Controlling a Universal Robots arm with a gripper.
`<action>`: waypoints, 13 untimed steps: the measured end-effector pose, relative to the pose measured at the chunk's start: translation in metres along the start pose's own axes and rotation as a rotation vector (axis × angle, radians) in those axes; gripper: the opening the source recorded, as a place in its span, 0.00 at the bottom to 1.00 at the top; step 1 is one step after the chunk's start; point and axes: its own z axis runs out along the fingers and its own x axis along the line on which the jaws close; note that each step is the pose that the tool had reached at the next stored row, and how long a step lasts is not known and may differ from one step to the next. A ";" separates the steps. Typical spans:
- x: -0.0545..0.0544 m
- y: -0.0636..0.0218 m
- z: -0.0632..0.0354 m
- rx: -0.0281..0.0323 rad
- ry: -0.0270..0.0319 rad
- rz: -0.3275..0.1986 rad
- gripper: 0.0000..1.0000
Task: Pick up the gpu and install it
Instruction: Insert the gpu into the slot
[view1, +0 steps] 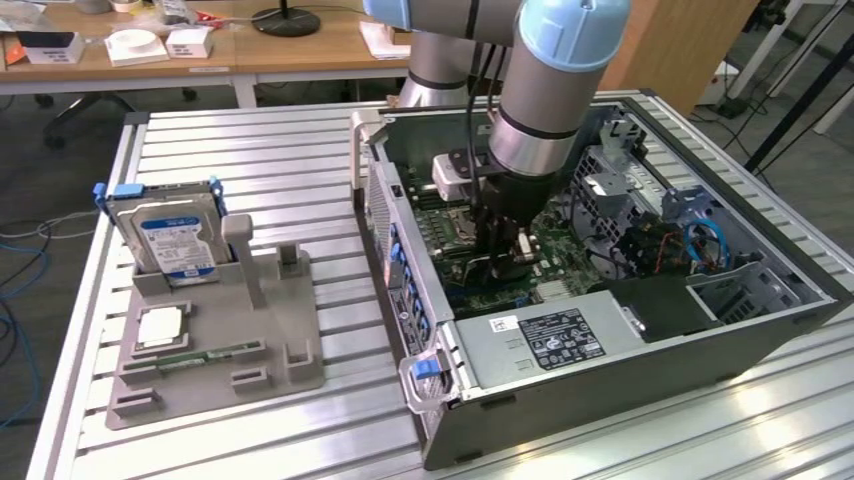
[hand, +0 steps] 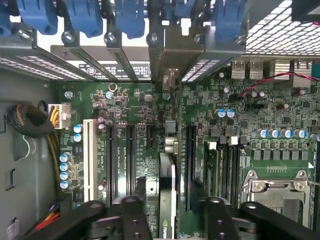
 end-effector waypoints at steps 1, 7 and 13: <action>0.000 0.0000 0.0000 0.0000 0.0001 0.000 0.45; 0.000 0.0001 -0.0120 0.0000 0.0000 0.000 0.51; 0.000 0.0002 -0.0255 -0.0001 -0.0048 0.000 0.51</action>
